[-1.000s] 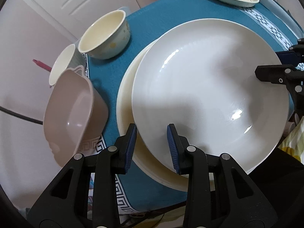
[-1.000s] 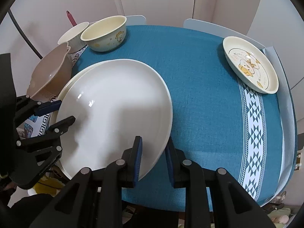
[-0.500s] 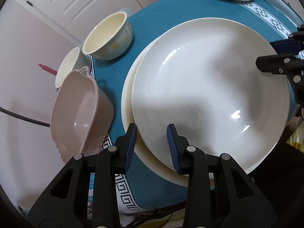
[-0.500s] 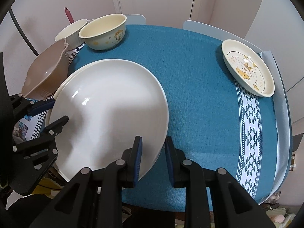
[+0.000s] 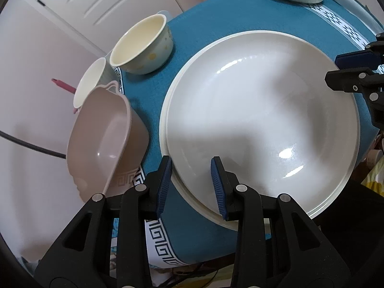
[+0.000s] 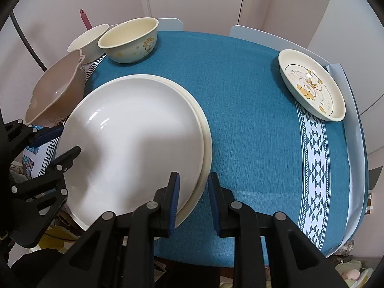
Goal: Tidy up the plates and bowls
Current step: 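Lower the white plate onto the yellow plate and open both grippers, then grasp the rim of the small duck-print plate with both grippers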
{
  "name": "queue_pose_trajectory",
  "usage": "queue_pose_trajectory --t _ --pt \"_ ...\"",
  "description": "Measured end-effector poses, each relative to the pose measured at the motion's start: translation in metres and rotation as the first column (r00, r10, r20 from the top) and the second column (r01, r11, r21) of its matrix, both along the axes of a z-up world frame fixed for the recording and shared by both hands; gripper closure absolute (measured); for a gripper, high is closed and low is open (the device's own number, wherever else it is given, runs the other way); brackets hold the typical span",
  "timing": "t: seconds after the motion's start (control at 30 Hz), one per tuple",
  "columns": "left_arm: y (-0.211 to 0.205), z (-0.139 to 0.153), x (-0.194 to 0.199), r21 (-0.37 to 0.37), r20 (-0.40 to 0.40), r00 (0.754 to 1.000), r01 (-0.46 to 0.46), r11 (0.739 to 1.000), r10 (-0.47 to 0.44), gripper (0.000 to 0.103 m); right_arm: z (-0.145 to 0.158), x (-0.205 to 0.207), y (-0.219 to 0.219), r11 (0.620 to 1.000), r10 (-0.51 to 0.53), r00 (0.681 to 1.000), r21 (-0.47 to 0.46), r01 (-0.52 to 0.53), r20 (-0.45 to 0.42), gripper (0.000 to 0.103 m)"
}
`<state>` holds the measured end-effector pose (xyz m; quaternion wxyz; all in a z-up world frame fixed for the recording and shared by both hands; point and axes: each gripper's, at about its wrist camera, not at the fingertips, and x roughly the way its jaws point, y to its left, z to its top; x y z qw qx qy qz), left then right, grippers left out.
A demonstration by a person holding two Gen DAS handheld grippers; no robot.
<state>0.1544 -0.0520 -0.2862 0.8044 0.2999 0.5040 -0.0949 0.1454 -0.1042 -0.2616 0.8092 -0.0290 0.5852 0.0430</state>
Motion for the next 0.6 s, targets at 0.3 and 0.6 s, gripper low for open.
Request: queue_pose_trajectory --t 0.3,0.6 --pt "0.005 0.037 0.009 -0.114 -0.01 0.996 -0.085 0.99 0.085 0.073 0.013 -0.003 -0.014 0.996 -0.03 0.999 0.085 0.027 0.028 0.081" --pt "-0.044 0.129 0.029 -0.34 0.127 0.979 -0.109 0.934 0.161 0.039 0.075 -0.006 -0.097 0.971 -0.126 0.983 0.22 0.095 0.136 0.072"
